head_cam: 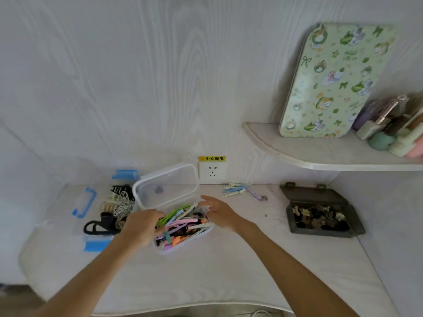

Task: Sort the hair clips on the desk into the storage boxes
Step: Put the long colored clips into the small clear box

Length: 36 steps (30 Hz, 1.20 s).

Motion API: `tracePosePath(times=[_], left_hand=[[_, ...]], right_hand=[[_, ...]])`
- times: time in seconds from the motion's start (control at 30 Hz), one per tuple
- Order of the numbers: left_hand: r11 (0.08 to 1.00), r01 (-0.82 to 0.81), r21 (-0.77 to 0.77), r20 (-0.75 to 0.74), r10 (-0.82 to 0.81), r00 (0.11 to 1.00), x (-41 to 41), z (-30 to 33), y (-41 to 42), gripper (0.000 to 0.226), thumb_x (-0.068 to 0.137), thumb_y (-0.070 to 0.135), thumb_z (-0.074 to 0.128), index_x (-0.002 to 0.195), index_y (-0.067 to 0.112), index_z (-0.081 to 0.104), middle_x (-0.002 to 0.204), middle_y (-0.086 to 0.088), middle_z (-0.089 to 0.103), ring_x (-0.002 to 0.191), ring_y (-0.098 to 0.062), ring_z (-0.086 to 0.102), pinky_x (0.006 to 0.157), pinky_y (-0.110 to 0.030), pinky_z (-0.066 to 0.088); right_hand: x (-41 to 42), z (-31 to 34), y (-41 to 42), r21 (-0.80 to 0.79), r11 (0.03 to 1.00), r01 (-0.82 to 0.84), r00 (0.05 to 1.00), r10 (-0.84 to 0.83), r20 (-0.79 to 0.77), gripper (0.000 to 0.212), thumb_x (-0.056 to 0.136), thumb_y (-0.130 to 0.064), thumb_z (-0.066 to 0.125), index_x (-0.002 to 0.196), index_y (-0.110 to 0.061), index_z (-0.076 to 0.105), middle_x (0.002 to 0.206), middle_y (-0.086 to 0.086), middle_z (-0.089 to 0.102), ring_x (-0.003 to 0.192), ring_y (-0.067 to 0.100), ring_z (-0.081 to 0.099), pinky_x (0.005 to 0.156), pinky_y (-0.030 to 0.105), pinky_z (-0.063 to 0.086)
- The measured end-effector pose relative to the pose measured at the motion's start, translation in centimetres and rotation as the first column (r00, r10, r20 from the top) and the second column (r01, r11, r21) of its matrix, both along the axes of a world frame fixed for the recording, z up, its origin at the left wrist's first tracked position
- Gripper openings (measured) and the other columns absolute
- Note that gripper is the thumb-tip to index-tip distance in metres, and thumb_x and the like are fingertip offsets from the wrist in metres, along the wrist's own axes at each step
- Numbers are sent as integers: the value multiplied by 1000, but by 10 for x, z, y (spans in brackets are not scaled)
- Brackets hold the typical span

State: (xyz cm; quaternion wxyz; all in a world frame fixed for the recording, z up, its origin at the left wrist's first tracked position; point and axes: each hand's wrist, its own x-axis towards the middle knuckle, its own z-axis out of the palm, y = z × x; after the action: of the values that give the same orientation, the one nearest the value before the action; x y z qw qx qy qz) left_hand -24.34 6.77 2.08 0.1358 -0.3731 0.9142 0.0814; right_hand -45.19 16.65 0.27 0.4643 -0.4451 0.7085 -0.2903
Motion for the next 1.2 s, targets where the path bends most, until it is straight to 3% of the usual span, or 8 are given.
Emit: tracePosePath(times=[0.1,0.2,0.3,0.4,0.57,0.7,0.93,1.2], left_hand=[[995,-14,-96,19,16,1000,-8,16,9,41,89,49,53,123,28,56,115,8,66,102,-14,65,83,-28,50],[986,-17,-167,-69,6,998,-33,32,17,28,91,44,51,107,25,64,97,6,70,85,-12,67,73,-26,51],[987,5,-159,-228,-41,973,-83,37,27,24,94,34,46,104,27,66,99,9,71,86,-12,67,83,-29,50],[1000,24,-14,-304,-27,952,-137,23,38,29,95,26,42,117,30,61,117,11,64,107,-14,61,91,-34,48],[981,168,96,-150,-152,977,-195,-22,40,55,96,22,41,147,15,22,154,-1,23,142,-15,21,109,-31,31],[981,181,64,-36,-179,983,-221,-50,31,67,96,24,41,150,11,3,159,-4,1,147,-20,4,114,-34,21],[987,159,-4,-110,-158,981,-226,-64,32,63,93,26,47,149,18,18,149,-4,27,135,-26,29,102,-37,38],[990,96,101,-145,-81,986,-194,-57,44,38,95,27,47,132,31,48,117,-3,53,106,-23,55,79,-35,47]], right_hand=[[-15,5,7,-41,996,75,997,-75,2,38,91,-2,42,123,-19,57,145,-5,39,125,16,47,77,20,47],[-46,3,28,-21,987,158,972,-159,-172,36,92,-6,41,120,-20,58,140,0,46,122,17,48,87,25,44],[-85,-5,49,81,976,202,904,-154,-398,46,92,-7,42,137,-15,39,147,5,34,133,21,35,104,26,31],[-106,-12,57,159,952,264,826,-138,-546,61,92,-11,45,146,-8,16,155,16,10,143,31,12,115,34,18],[-122,-29,52,248,900,359,751,-121,-649,75,96,-25,39,145,3,-9,153,25,-13,144,37,-6,118,40,6],[-138,-45,50,257,914,313,807,-113,-580,75,98,-32,36,145,4,-11,155,19,-16,144,30,-10,118,34,4],[-144,-57,67,227,971,73,738,100,-668,61,98,-36,34,149,-28,1,158,11,-5,143,37,-10,117,47,0],[-119,-71,99,-156,982,111,715,-187,-673,37,97,-25,43,134,-22,49,144,4,43,135,24,34,114,31,24]])
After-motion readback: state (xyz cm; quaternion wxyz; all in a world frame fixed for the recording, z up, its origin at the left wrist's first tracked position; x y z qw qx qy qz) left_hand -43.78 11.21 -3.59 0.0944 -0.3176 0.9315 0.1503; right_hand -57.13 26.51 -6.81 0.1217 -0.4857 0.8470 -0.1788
